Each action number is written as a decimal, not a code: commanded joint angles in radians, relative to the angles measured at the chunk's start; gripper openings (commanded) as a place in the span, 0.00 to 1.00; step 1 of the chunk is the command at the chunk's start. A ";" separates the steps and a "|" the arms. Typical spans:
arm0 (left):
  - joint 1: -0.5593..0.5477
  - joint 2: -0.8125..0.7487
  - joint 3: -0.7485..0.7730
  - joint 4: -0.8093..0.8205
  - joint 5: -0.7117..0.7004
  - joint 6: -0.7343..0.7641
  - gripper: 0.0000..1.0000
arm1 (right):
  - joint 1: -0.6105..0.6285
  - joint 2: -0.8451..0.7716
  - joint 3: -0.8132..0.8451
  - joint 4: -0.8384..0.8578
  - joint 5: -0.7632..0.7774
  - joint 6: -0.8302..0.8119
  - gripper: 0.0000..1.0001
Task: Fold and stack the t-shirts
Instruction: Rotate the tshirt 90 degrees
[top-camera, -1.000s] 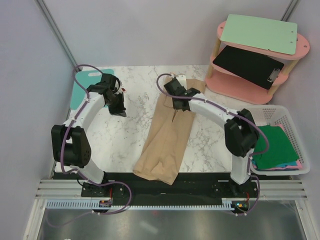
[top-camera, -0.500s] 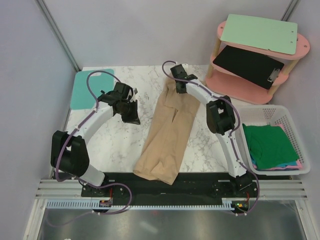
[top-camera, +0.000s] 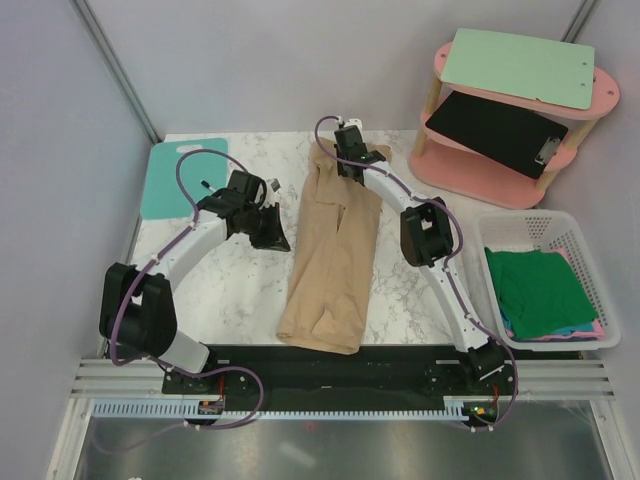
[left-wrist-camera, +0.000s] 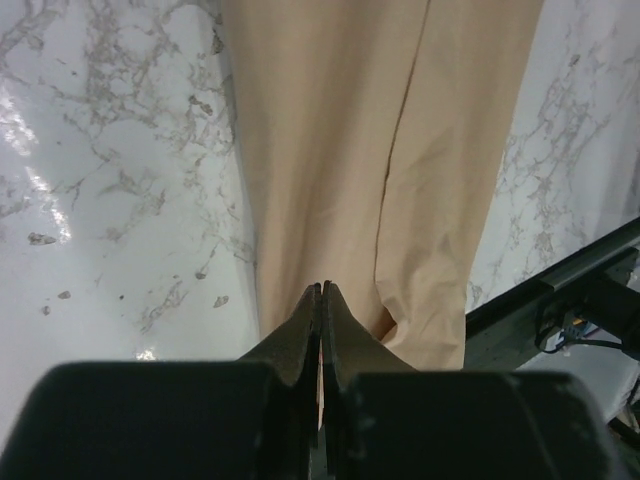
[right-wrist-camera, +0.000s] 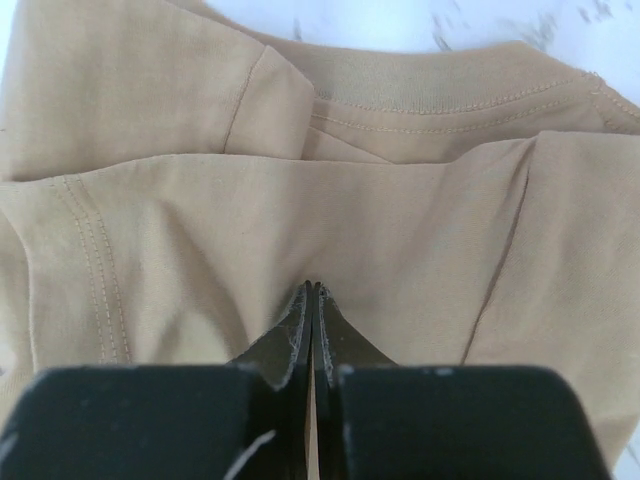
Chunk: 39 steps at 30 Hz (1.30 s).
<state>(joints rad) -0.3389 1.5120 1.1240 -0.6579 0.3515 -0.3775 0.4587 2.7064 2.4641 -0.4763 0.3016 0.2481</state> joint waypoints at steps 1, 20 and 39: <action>-0.009 0.011 -0.023 0.101 0.113 -0.031 0.02 | 0.011 0.052 0.061 0.165 -0.099 -0.043 0.04; -0.046 -0.111 -0.282 0.231 0.150 -0.130 0.02 | 0.049 -0.799 -0.919 0.217 -0.300 0.114 0.00; -0.121 0.002 -0.276 0.374 -0.028 -0.224 0.02 | 0.440 -0.990 -1.427 0.196 -0.415 0.309 0.00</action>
<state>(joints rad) -0.4568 1.4334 0.7631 -0.3573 0.3710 -0.5732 0.8749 1.7775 1.0523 -0.3092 -0.1047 0.5018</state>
